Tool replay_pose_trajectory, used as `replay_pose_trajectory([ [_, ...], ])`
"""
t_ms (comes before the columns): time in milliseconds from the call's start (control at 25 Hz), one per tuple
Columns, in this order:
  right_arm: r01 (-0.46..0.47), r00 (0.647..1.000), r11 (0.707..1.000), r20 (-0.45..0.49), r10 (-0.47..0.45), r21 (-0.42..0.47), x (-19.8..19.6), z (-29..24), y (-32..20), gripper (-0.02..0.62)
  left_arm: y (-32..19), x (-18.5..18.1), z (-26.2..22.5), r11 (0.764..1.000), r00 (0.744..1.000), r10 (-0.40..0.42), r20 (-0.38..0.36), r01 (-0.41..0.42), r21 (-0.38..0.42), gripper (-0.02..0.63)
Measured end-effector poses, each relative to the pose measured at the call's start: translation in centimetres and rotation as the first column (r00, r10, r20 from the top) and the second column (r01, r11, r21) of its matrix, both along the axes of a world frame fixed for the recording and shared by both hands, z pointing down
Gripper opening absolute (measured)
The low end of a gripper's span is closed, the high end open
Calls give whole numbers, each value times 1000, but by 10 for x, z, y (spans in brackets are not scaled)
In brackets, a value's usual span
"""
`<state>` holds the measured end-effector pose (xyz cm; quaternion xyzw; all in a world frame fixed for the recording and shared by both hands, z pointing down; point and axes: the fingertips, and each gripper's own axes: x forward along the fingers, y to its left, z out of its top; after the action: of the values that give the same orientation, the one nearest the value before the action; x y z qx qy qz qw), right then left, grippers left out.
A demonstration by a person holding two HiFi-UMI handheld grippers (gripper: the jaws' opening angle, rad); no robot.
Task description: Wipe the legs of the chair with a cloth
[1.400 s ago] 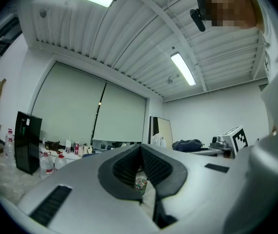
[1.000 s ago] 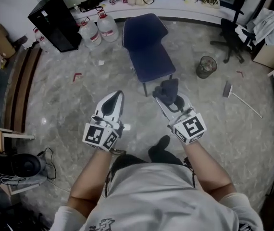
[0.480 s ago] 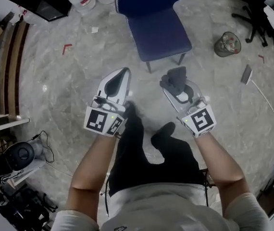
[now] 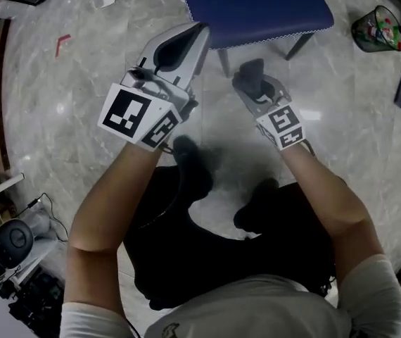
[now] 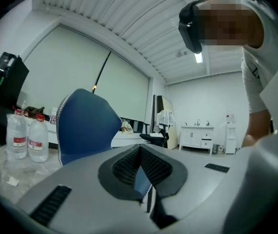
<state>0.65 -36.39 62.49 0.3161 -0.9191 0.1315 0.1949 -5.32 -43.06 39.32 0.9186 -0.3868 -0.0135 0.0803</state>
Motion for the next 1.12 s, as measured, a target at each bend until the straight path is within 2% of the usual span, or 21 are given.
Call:
replay_pose_trajectory([
  [80,-1,1000,1000,-29,1,-13,-3,64,-22,149,-14,4,40,999,999,31,24,-31,10,6],
  [240,-3,997,997,-78,-4,-83,-7,163,-57,149,-37,6,106,999,998,43,52,-43,-7,6],
  [360,73,983,991,-157,-90,-111,-16,215,-62,149,-48,12,136,997,996,43,76,-39,-63,6],
  [440,102,976,985,-177,-125,-136,-25,228,-64,152,-54,17,153,995,994,40,104,-30,-99,6],
  [560,79,978,985,-182,-106,-151,-32,226,-72,153,-56,19,167,994,987,44,154,-28,-102,6],
  [640,82,979,990,-177,-101,-117,-33,206,-73,153,-56,17,168,995,989,38,144,-23,-102,6],
  [760,117,983,993,-144,-113,20,-36,147,-79,153,-55,17,167,994,992,37,119,-25,-105,6],
  [840,127,989,983,-96,-115,134,-37,93,-86,153,-57,17,166,993,995,34,91,-23,-115,6],
  [920,108,994,975,-31,-104,193,-38,52,-90,153,-58,18,167,993,996,31,83,-22,-117,6],
  [1000,86,996,978,12,-90,192,-39,43,-92,153,-58,17,167,994,996,31,89,-21,-110,6],
  [1120,86,996,981,3,-88,176,-39,73,-89,152,-56,18,168,995,994,33,101,-23,-96,6],
])
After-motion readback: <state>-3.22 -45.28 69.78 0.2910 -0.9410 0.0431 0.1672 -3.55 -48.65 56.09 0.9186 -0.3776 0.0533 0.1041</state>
